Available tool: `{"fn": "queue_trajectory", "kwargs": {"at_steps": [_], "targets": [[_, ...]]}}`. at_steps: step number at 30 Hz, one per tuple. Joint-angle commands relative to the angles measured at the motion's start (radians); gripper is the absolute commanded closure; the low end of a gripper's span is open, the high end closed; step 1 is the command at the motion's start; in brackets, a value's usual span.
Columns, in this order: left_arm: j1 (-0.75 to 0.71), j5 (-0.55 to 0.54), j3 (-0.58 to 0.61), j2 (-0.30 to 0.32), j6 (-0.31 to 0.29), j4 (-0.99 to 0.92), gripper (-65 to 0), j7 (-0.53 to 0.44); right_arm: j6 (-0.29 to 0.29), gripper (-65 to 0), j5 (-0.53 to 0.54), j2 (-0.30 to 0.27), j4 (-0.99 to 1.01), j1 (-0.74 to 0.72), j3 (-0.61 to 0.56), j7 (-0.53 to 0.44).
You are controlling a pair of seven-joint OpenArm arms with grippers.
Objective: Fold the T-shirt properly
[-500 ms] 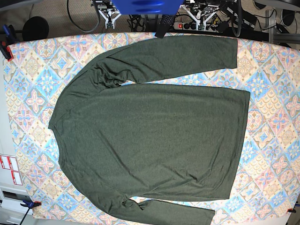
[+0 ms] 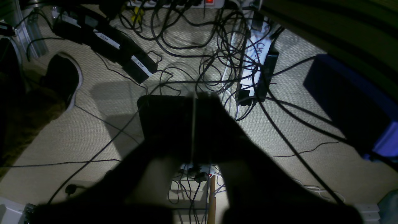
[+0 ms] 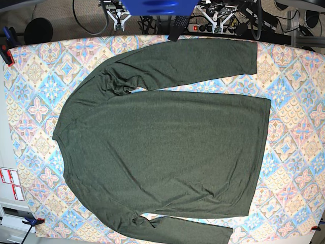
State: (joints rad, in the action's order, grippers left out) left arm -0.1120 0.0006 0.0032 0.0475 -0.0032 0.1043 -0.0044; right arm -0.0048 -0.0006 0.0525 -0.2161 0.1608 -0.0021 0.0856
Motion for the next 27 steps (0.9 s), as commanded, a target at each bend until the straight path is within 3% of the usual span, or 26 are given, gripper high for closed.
{"fn": "queue_trajectory", "kwargs": {"at_steps": [1, 7, 15, 19, 27], "targets": [[-0.005, 0.005, 0.002, 0.004, 0.006, 0.002, -0.1, -0.004, 0.002, 0.0, 0.0, 0.004, -0.003, 0.006, -0.003, -0.004], [-0.027, 0.005, 0.002, 0.009, 0.006, 0.005, -0.5, -0.006, 0.002, 0.0, 0.0, 0.0, -0.003, 0.009, -0.003, -0.014], [-0.177, 0.005, 0.002, 0.084, 0.006, 0.209, -0.6, -0.006, 0.002, 0.0, -0.005, -0.003, -0.015, 0.118, -0.005, -0.08], [-0.245, 0.005, 0.002, 0.114, 0.006, 0.283, -0.6, -0.006, 0.002, 0.0, -0.005, -0.042, -0.119, 0.19, -0.002, -0.094], [-0.394, 0.005, 0.004, 0.157, 0.004, 0.483, -0.6, -0.006, 0.002, 0.0, 0.0, -0.047, -0.331, 0.354, 0.004, -0.093]]}}
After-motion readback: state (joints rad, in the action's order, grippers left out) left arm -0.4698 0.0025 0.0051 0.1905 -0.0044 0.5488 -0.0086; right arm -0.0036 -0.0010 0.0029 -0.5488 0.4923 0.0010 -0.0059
